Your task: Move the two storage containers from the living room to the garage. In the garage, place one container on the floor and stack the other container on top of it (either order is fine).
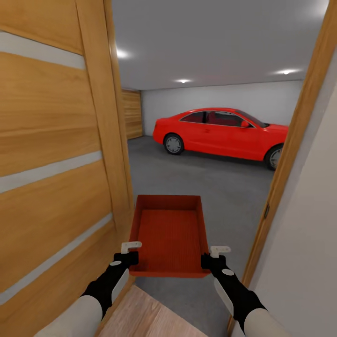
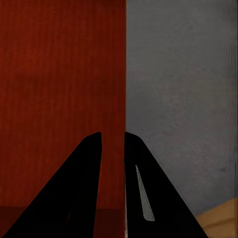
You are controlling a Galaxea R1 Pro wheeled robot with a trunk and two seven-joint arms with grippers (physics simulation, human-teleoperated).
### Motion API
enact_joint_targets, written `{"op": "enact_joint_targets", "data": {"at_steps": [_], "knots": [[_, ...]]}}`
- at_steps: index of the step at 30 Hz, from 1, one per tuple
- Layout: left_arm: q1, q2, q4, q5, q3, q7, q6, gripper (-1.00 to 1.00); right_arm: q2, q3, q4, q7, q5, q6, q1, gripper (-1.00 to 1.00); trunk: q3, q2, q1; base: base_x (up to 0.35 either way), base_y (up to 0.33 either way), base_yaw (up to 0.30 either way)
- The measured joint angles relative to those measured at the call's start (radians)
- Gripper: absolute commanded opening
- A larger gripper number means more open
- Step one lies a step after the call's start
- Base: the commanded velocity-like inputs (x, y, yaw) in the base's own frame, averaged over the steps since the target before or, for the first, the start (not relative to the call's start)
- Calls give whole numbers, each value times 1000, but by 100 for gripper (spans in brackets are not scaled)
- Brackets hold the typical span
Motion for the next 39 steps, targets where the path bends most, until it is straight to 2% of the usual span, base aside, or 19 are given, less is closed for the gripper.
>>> {"op": "enact_joint_targets", "data": {"at_steps": [39], "knots": [[0, 0, 4, -3, 8, -5, 2, -100, 0, -1, 0, 1, 5, 7, 0, -100, 0, 0, 0, 291, 227, -287]]}}
